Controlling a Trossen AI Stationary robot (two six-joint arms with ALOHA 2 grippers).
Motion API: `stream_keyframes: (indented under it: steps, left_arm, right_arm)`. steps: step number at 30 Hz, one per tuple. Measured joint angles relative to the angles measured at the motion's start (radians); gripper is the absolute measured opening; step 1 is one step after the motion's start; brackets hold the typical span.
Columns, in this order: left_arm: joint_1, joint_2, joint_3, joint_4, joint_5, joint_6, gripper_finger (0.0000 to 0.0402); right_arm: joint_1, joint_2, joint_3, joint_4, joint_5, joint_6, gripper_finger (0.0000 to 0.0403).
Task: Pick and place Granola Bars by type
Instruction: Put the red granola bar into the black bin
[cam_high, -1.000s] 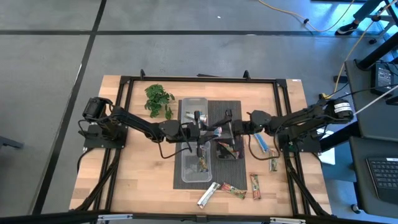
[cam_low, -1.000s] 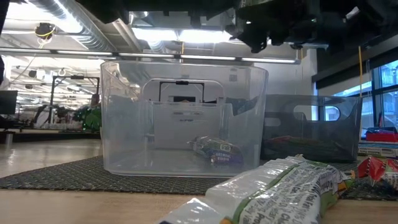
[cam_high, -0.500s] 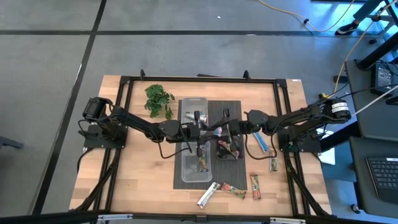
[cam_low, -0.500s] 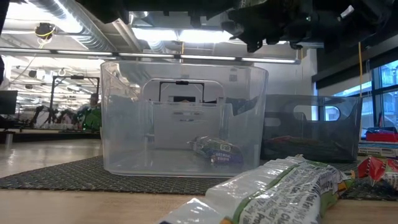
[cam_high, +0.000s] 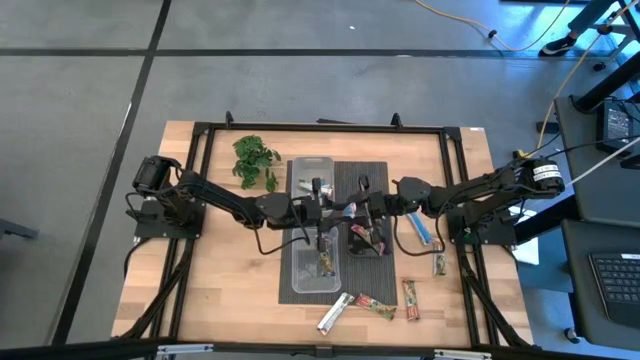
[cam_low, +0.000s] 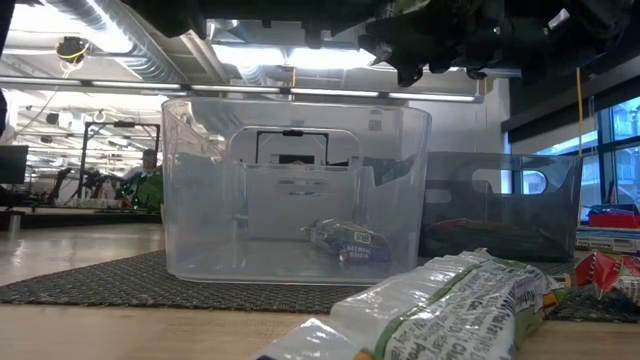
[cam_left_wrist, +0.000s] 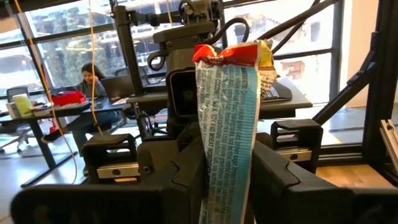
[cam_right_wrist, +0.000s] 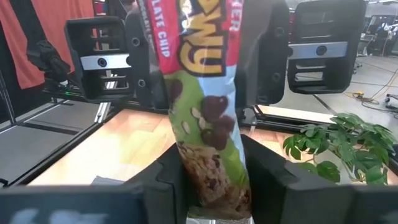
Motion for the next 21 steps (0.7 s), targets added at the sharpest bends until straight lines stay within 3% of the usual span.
stream_keyframes:
  steps: [10,15,21]
  left_arm:
    - [0.000,0.000,0.000,-0.011,-0.010,-0.003,0.0182]
    - [-0.013,-0.003,0.000,-0.025,-0.023,0.063,0.0205]
    - [-0.061,-0.011,0.000,-0.061,-0.245,0.154,0.0205]
  right_arm:
    - [0.000,0.000,0.000,-0.003,0.001,0.000,0.0122]
    - [0.000,-0.034,0.000,-0.081,0.001,0.010,0.0122]
    - [0.000,-0.114,-0.001,-0.265,0.002,0.054,0.0122]
